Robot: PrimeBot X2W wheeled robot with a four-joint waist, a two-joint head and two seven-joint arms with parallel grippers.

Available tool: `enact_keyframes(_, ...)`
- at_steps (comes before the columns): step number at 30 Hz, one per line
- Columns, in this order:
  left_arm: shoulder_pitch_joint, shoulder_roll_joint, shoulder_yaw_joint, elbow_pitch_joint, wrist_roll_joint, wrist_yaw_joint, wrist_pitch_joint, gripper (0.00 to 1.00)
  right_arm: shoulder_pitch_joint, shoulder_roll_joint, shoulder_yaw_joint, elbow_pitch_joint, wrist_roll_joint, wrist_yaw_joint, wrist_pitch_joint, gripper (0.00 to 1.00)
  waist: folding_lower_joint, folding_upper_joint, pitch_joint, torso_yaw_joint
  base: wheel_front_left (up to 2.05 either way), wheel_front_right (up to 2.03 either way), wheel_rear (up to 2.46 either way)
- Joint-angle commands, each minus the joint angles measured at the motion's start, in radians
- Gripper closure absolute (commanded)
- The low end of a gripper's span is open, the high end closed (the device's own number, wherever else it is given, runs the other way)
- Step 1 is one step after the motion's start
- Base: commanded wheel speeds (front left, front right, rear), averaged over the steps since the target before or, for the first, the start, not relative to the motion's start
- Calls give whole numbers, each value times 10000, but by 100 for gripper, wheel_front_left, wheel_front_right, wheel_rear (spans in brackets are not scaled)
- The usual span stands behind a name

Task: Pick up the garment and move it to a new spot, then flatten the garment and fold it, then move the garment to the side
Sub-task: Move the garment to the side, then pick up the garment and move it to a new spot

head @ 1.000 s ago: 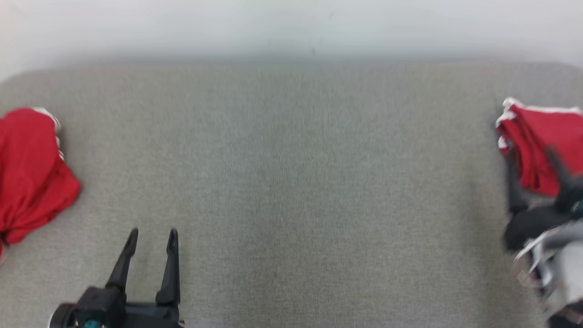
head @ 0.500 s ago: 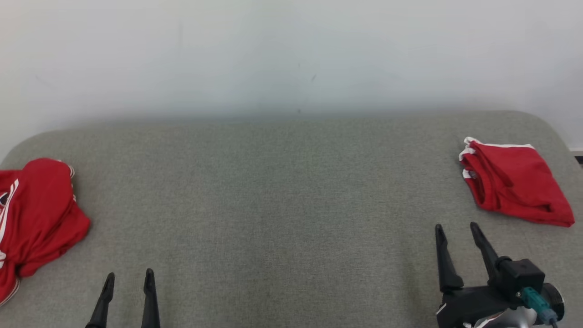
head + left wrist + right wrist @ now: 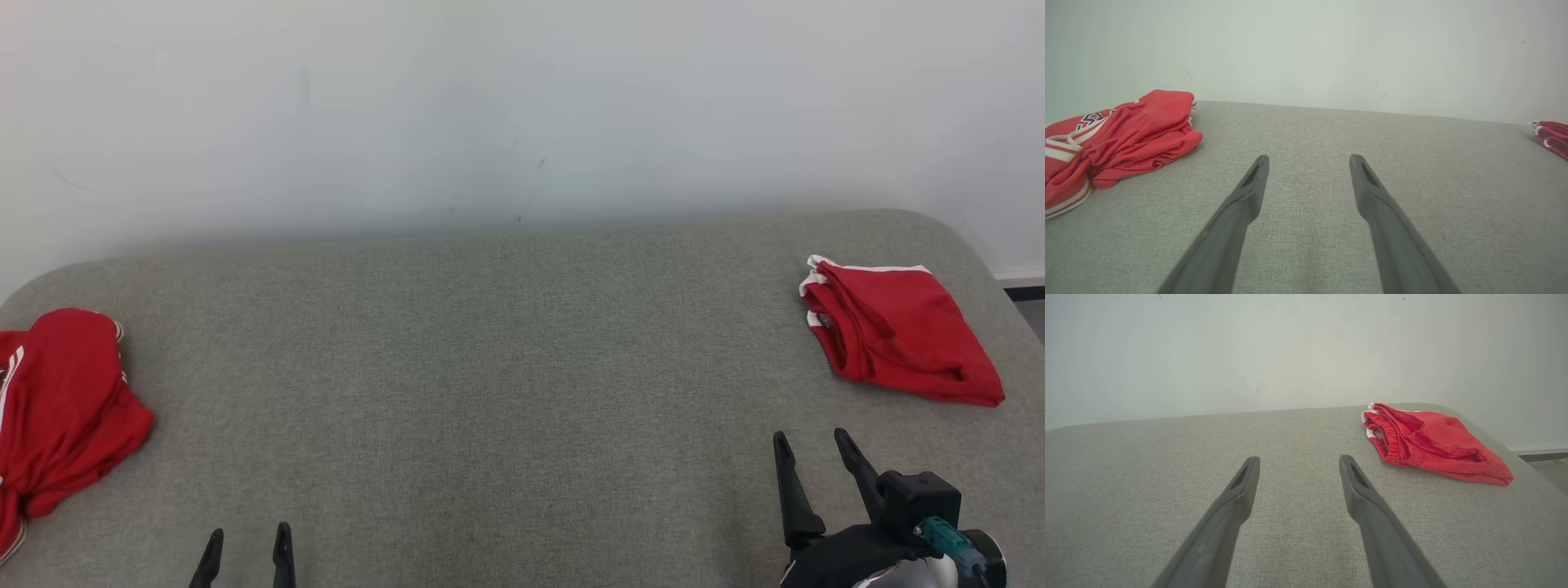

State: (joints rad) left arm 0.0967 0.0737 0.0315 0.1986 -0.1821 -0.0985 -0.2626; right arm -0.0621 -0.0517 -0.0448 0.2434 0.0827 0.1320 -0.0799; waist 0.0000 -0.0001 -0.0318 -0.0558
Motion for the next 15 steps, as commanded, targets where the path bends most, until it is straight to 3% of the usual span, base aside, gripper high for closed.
enact_keyframes(1,19,93,38,16,-57,-52,-37,0,52,19,-15,7,10,-22,83,0,0,1,10,22,0,0,0)
enact_keyframes(15,-121,205,99,-6,-275,-117,-37,0,244,19,140,-34,291,-22,174,0,0,1,65,408,0,0,0)
